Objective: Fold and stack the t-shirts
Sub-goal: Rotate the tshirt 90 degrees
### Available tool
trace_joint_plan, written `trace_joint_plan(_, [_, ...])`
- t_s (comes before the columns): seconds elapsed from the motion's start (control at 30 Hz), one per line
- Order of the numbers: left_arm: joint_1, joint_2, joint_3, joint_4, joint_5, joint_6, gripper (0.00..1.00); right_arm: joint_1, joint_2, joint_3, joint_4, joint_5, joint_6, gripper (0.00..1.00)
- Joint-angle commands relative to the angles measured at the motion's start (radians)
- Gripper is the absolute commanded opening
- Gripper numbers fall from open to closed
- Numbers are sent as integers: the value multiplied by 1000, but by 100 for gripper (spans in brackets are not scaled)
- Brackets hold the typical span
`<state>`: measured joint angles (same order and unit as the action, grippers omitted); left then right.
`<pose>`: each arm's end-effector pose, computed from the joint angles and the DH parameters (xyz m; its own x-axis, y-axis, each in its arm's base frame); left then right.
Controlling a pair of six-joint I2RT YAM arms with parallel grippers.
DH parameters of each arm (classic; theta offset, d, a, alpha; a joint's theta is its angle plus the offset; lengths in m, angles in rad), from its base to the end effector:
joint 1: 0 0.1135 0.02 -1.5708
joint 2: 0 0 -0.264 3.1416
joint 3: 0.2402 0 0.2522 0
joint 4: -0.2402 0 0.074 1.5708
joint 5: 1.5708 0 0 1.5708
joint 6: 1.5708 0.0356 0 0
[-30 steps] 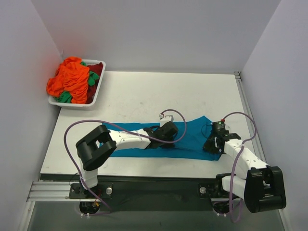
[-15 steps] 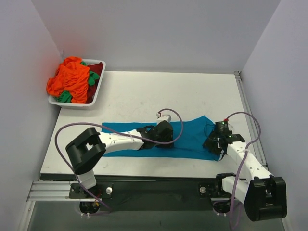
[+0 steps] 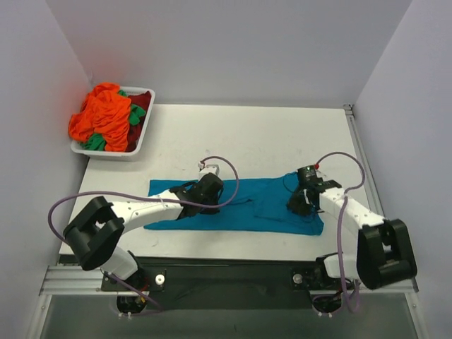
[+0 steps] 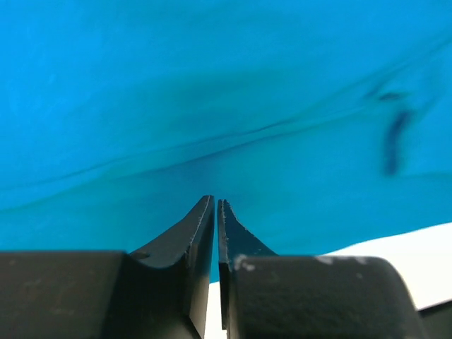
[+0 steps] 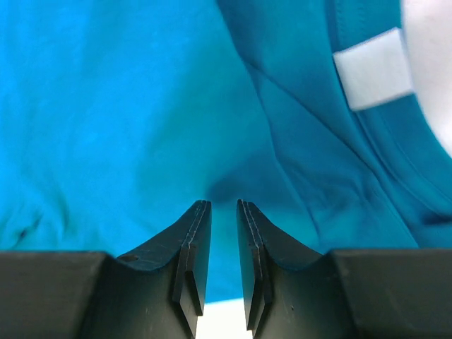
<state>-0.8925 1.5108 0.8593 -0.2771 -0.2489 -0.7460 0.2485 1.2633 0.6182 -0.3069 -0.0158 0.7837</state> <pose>0.1953 -0.2283 0.1893 -0.8184 -0.0328 -0.5738 0.1452 0.9542 -0.2616 0.2281 0.0585 0.1765 -0.7391 0.5407 -0.4018 0.3769 0.8263 0.4186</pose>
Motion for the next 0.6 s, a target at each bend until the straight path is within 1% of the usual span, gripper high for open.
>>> trace_joint_plan(0.0, [-5,32,-6,-46,-38,39,16,-8,108,55,49,25,35,23])
trace_joint_plan(0.13, [-39,78,-19,-48,-38,33,15,-43,278,138,51,-30,-21,24])
trace_joint_plan(0.2, [-74,97,-11,-50,-41,17,15,-61,332,211,37,-39,-58,24])
trace_joint_plan(0.27, [-97,121,1,-47,-33,-4,15,-67,419,280,19,-39,-83,24])
trace_joint_plan(0.3, [-121,127,3,-37,-24,-30,15,-66,454,363,-6,-39,-116,24])
trace_joint_plan(0.33, [-134,143,7,-27,-7,-45,15,-66,531,423,-26,-36,-132,24])
trace_joint_plan(0.37, [-144,152,17,-8,0,-62,15,-66,574,481,-76,-38,-145,24])
trace_joint_plan(0.4, [-155,163,35,5,11,-91,15,-66,617,615,-102,-44,-179,24])
trace_joint_plan(0.43, [-169,186,52,22,40,-104,15,-57,701,683,-128,-32,-191,24])
trace_joint_plan(0.47, [-177,201,69,45,52,-131,15,-52,744,751,-188,-27,-205,24])
trace_joint_plan(0.5, [-181,218,114,59,65,-136,16,-45,790,916,-222,-32,-225,25])
trace_joint_plan(0.53, [-192,253,142,78,103,-138,17,-38,873,990,-251,-45,-262,25])
trace_joint_plan(0.57, [-197,271,171,108,121,-136,19,-17,912,1073,-291,-42,-285,27])
